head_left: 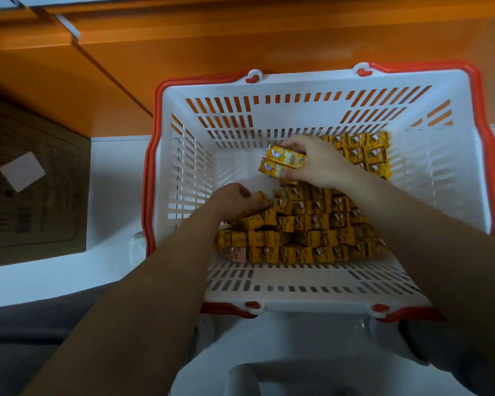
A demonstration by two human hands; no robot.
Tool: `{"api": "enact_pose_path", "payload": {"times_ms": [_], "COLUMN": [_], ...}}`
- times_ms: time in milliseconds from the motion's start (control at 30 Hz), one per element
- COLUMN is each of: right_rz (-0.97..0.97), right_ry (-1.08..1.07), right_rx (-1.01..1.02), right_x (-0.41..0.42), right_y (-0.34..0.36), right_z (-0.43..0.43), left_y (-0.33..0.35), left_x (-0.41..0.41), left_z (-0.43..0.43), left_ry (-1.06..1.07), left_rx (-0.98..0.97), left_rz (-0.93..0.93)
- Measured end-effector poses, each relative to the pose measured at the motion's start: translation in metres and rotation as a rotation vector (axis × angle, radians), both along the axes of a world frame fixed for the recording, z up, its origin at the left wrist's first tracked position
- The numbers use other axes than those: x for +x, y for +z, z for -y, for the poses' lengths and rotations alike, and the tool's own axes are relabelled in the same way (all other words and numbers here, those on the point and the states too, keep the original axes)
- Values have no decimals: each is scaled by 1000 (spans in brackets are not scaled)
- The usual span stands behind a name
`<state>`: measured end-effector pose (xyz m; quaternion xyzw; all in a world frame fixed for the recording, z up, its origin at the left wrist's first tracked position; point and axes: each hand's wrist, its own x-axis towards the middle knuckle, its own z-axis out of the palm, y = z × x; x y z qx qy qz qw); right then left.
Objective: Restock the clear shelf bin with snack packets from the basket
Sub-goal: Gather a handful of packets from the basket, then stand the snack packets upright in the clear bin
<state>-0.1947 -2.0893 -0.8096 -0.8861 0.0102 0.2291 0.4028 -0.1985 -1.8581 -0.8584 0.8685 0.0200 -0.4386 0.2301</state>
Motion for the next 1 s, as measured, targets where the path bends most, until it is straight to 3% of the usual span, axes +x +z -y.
{"api": "enact_pose_path", "payload": {"times_ms": [167,233,333,433,533,667,833,1000], "right_rz": [-35,-72,-148,-231,-247,-159,-217,-120], "right_ry": [-116,-252,-466,-657,-728,-725,-589,-382], "right_rx": [85,179,427,644,732,796,1015,876], "right_x": [1,2,-2,-14,-30,-41,-44,-48], "right_y": [3,9,21,37,59,104,185,274], "right_z": [0,2,-2,-19,-44,-61,-53,-42], "left_y": [9,21,51,89,124,175,248,328], "left_x": [0,5,11,5,-6,-14,-13,-14], "left_z": [5,6,6,13,27,33,22,6], "left_ry": [17,225,589,766,845,888,863,745], "left_rx": [-7,-91,-323,-541,-681,-725,-749,-804], "left_rz": [16,67,2,-53,-21,112,284,314]}}
